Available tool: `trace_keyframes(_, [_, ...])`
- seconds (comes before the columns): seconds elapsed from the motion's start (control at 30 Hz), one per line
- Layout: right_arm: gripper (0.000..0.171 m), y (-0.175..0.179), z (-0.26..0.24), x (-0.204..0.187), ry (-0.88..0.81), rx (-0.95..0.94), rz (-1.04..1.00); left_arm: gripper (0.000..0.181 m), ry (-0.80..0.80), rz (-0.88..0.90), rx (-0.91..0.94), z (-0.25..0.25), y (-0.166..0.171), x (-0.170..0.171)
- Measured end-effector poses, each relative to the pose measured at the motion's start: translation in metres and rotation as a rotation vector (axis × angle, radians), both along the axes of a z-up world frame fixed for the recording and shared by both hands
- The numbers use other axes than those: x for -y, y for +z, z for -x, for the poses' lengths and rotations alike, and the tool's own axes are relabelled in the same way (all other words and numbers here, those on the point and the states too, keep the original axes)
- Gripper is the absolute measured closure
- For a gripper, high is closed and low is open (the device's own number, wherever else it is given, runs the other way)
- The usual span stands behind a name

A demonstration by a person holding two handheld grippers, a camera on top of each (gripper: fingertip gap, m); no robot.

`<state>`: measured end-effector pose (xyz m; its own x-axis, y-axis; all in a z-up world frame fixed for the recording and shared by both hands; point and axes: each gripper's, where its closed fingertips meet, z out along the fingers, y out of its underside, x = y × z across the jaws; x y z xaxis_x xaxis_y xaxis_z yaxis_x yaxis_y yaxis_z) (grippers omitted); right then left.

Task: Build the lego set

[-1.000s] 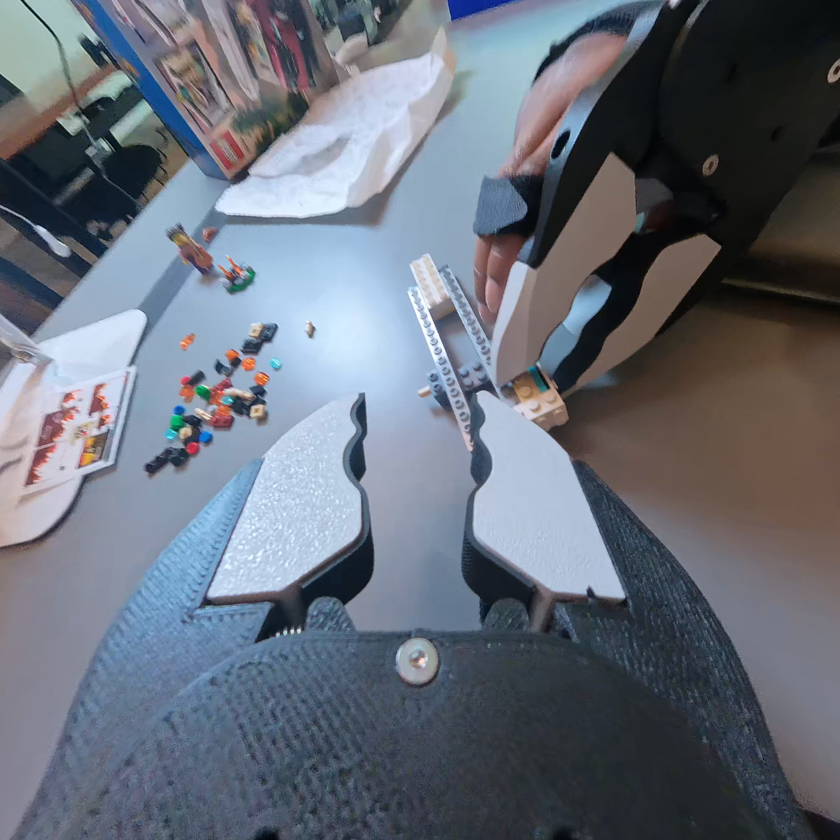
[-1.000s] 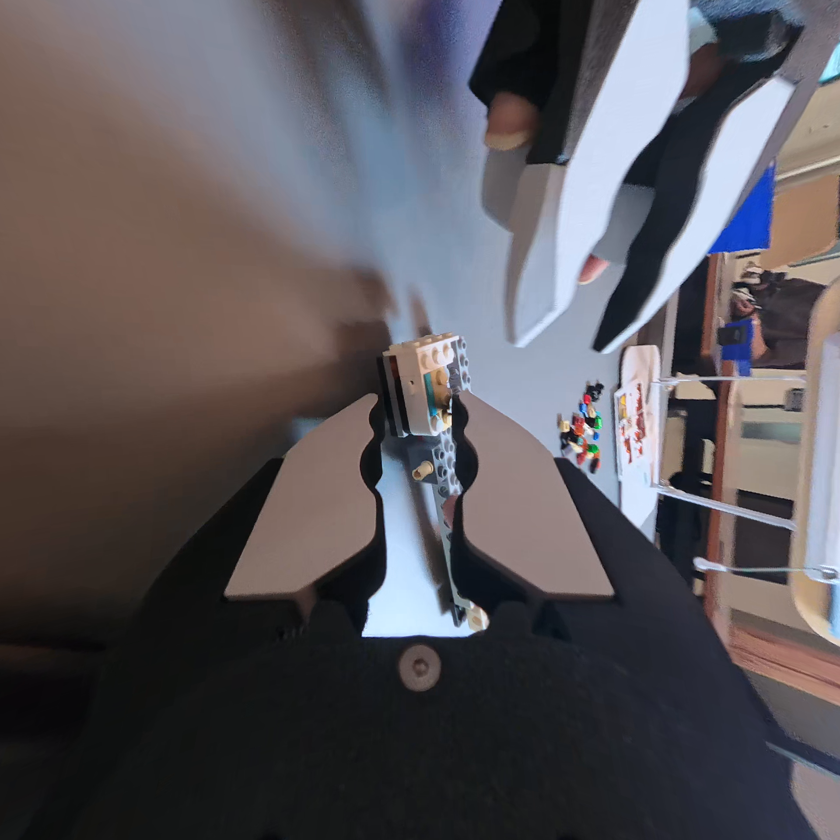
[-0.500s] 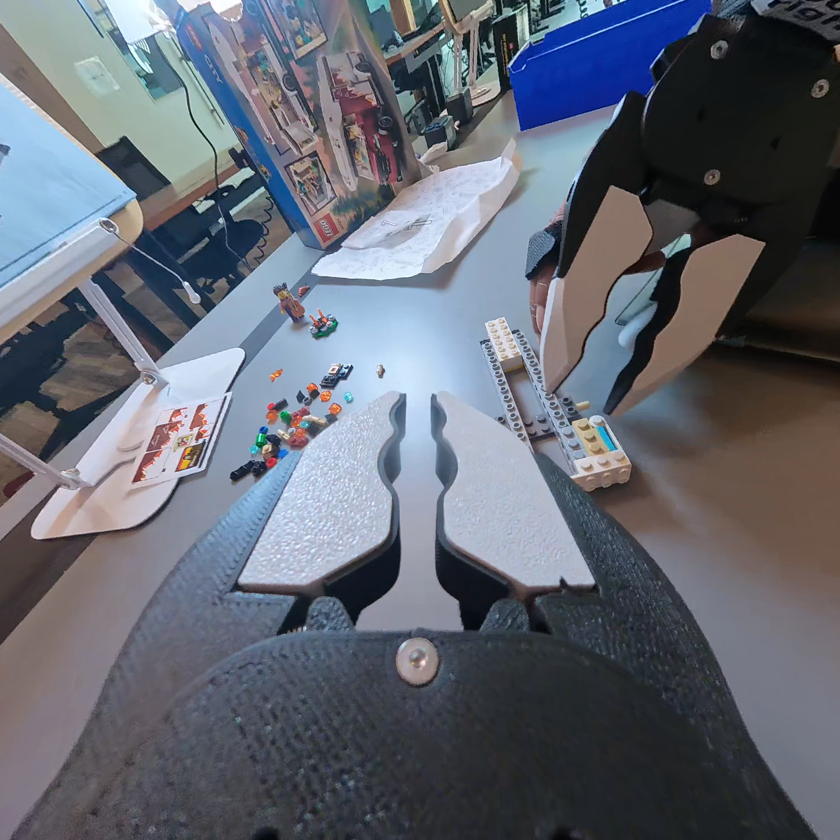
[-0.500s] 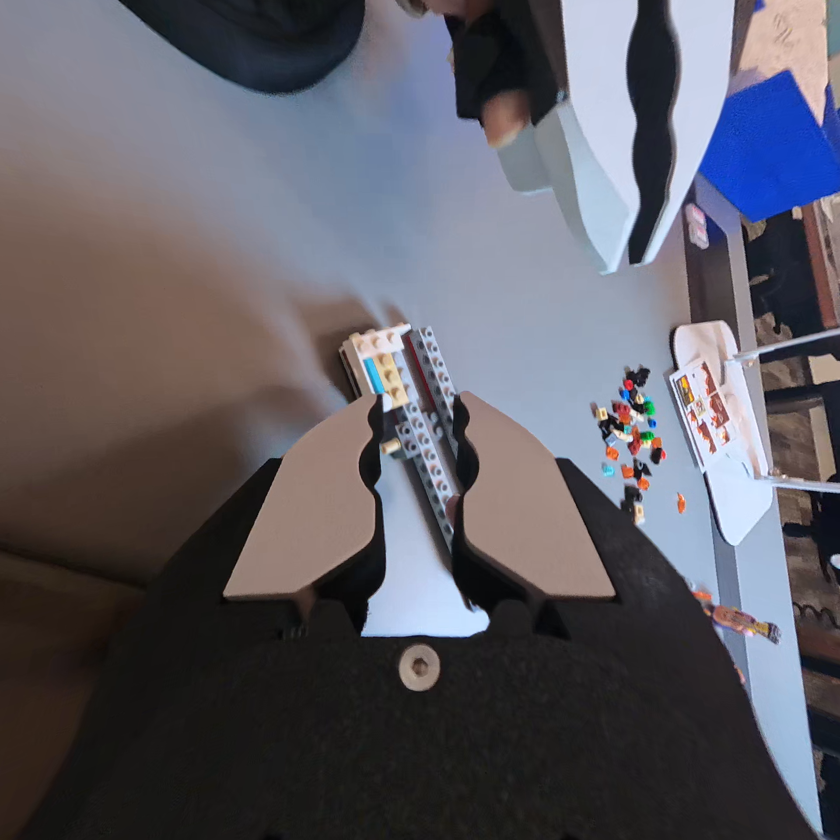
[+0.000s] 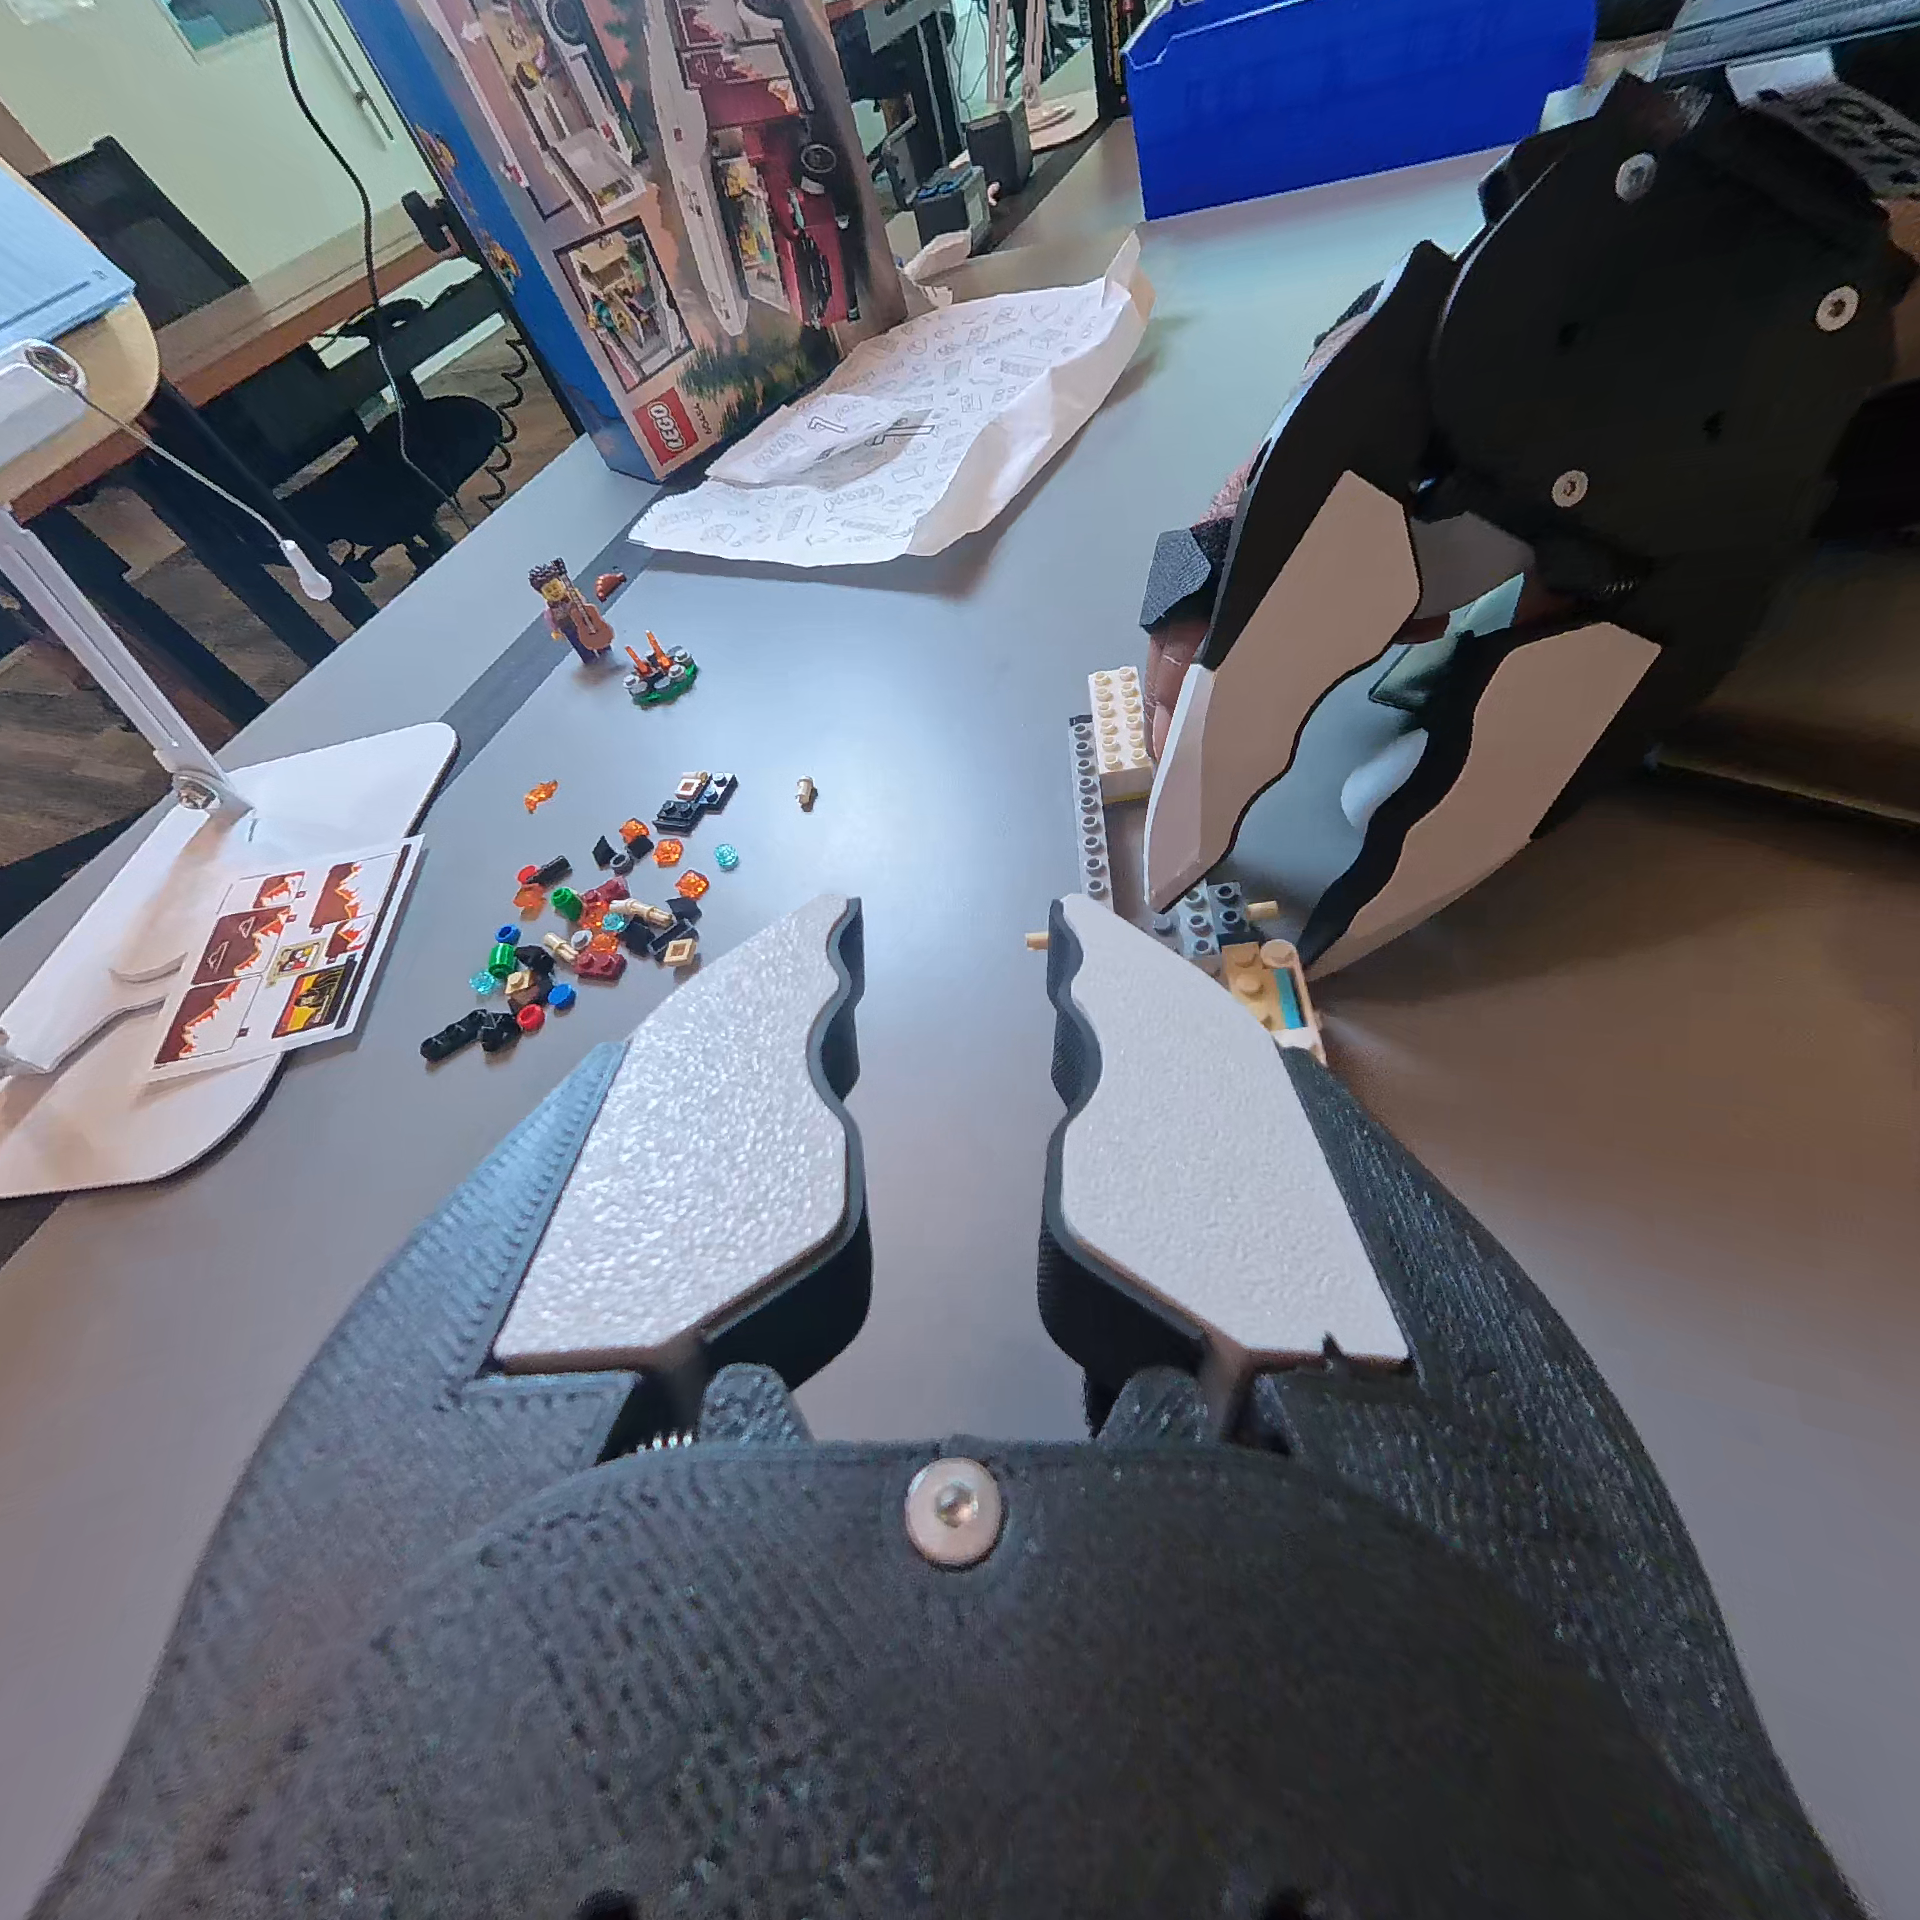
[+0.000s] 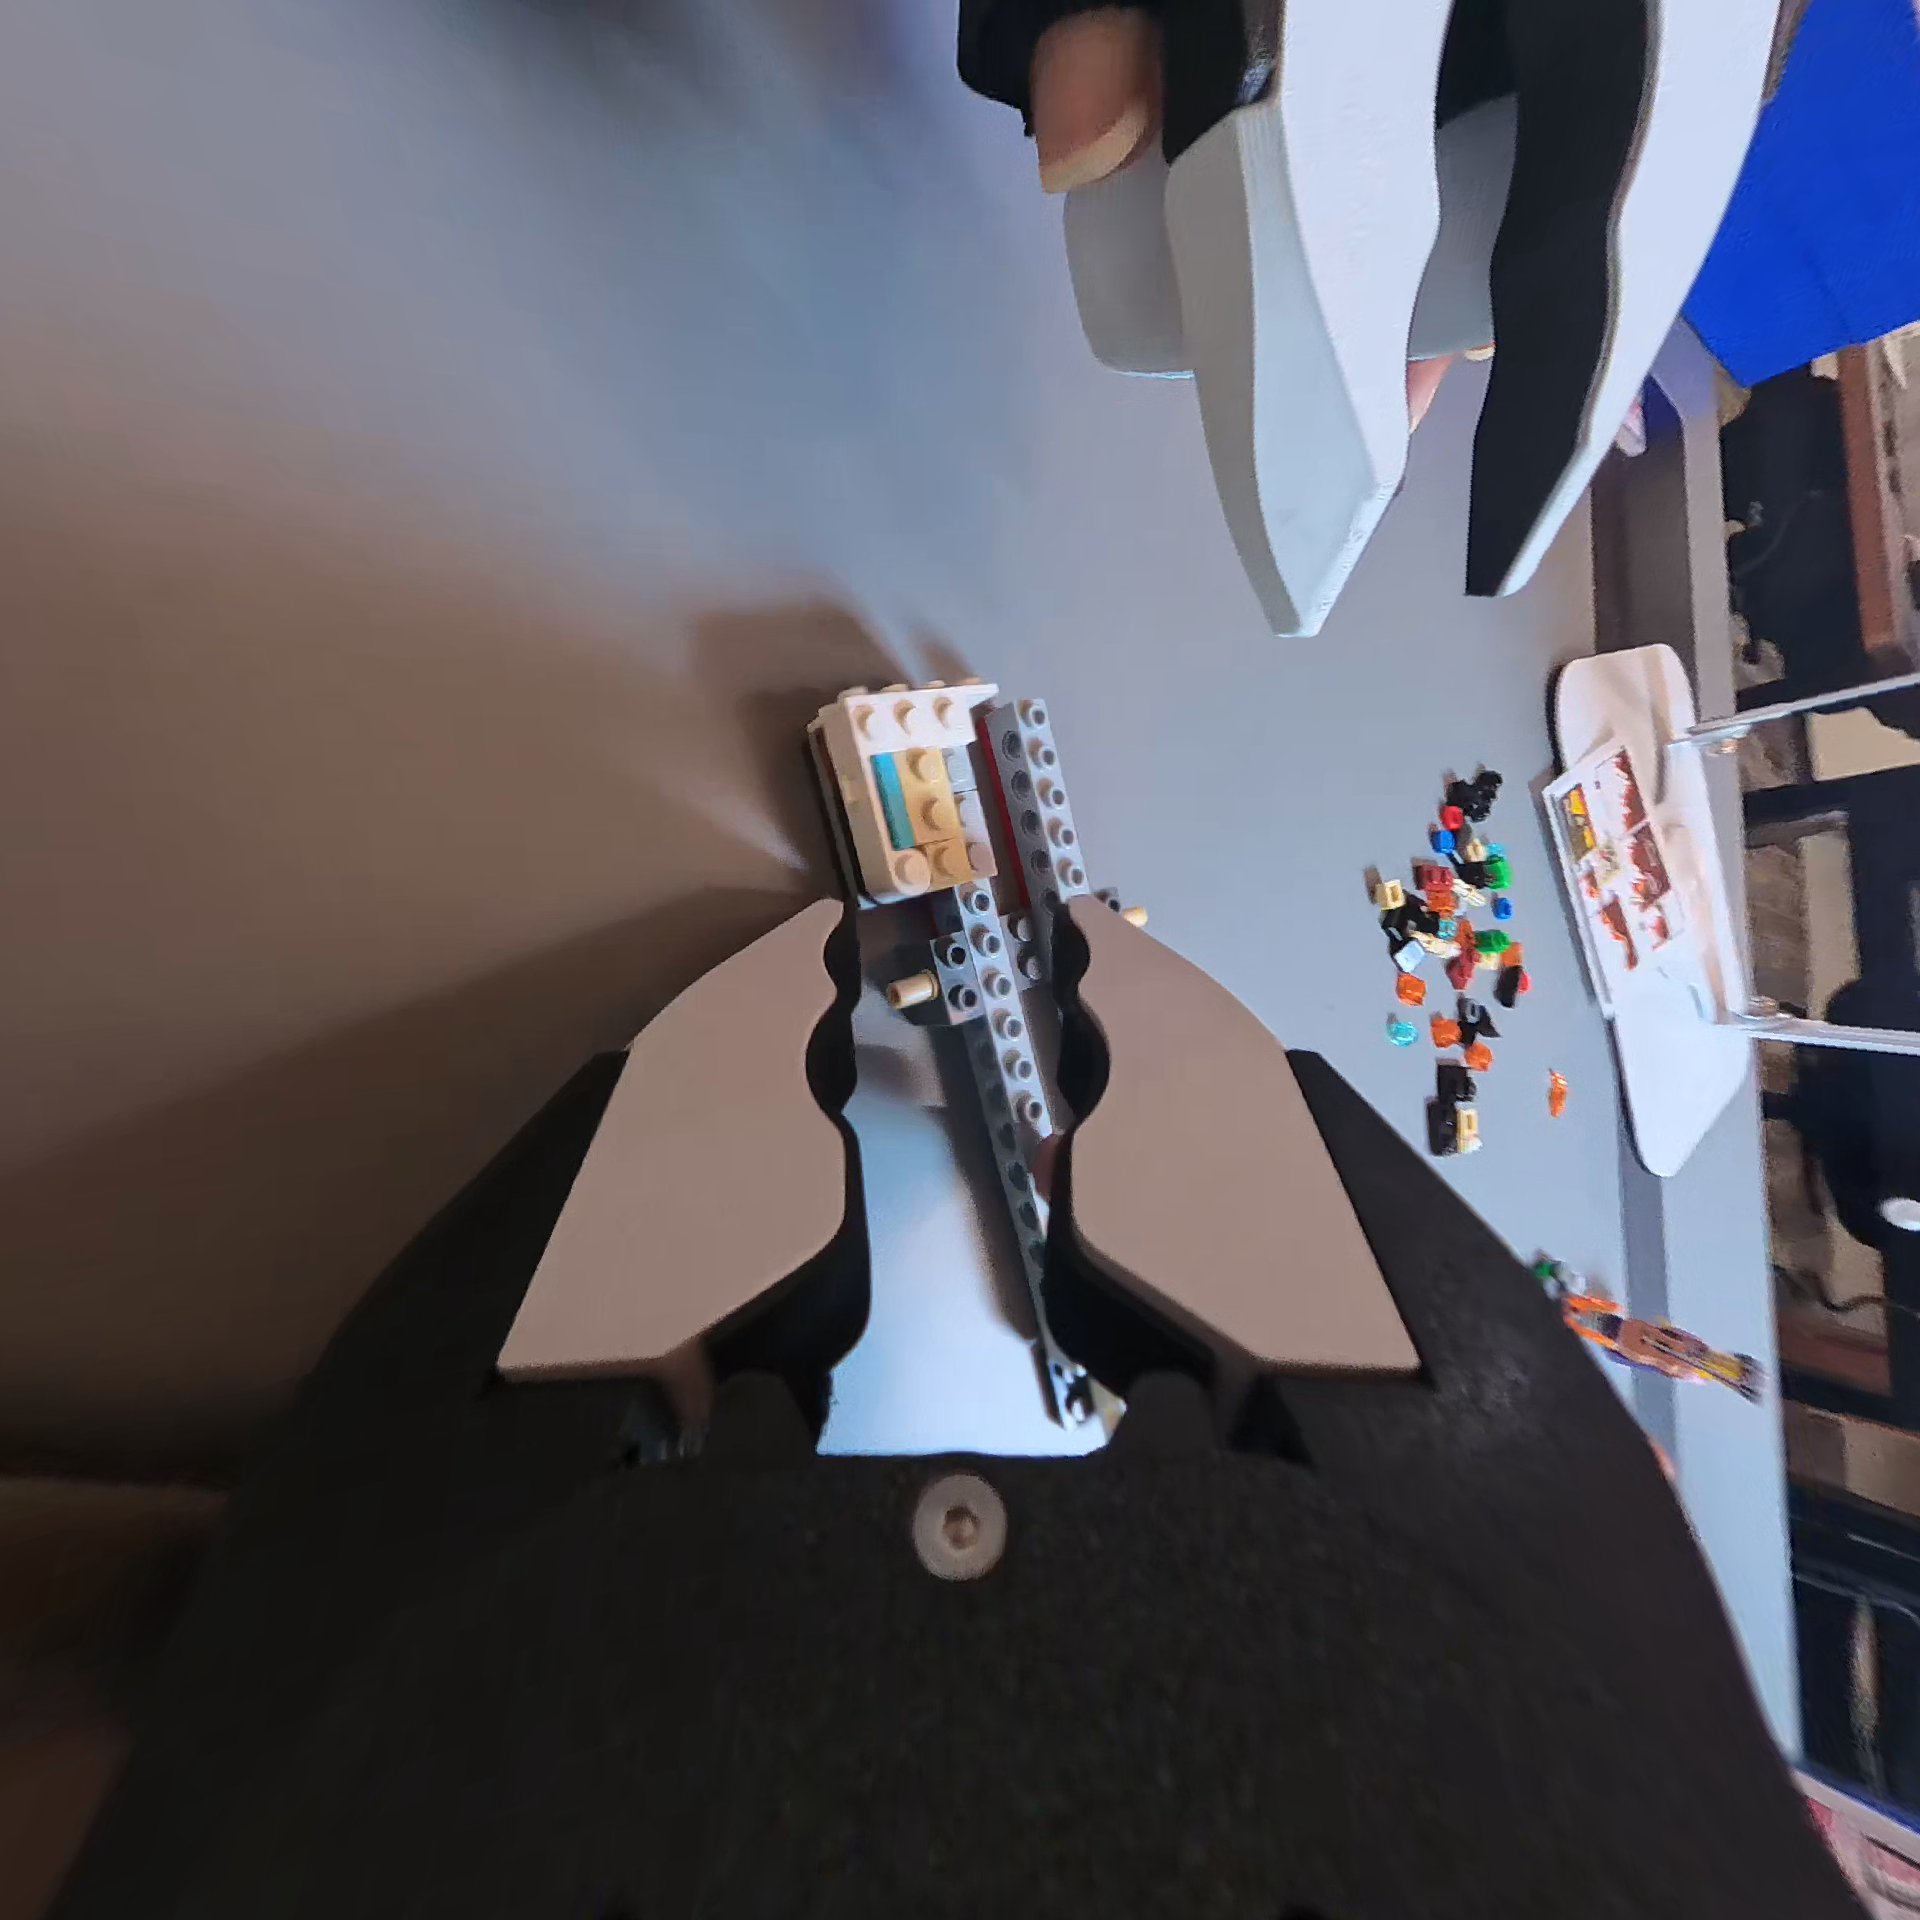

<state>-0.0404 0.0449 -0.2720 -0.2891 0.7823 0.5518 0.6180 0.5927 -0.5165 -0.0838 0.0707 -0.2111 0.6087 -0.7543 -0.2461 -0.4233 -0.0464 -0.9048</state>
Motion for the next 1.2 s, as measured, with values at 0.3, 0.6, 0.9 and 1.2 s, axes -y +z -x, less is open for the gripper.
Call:
trace_keyframes(0.3, [0.141, 0.002, 0.001, -0.013, -0.035, -0.012, -0.117, 0.145, 0.002, 0.014, -0.013, 0.0, -0.003, -0.001])
trace_keyframes(0.6, [0.136, 0.019, -0.037, -0.032, -0.087, 0.034, 0.09, 0.123, -0.015, 0.107, -0.043, -0.003, -0.019, 0.001])
trace_keyframes(0.9, [0.136, -0.003, -0.047, -0.048, -0.147, 0.109, 0.114, 0.115, -0.11, 0.229, -0.121, -0.015, -0.046, 0.018])
trace_keyframes(1.2, [0.146, -0.005, -0.044, -0.066, -0.228, 0.061, 0.099, 0.124, -0.061, 0.158, -0.14, -0.008, -0.041, 0.009])
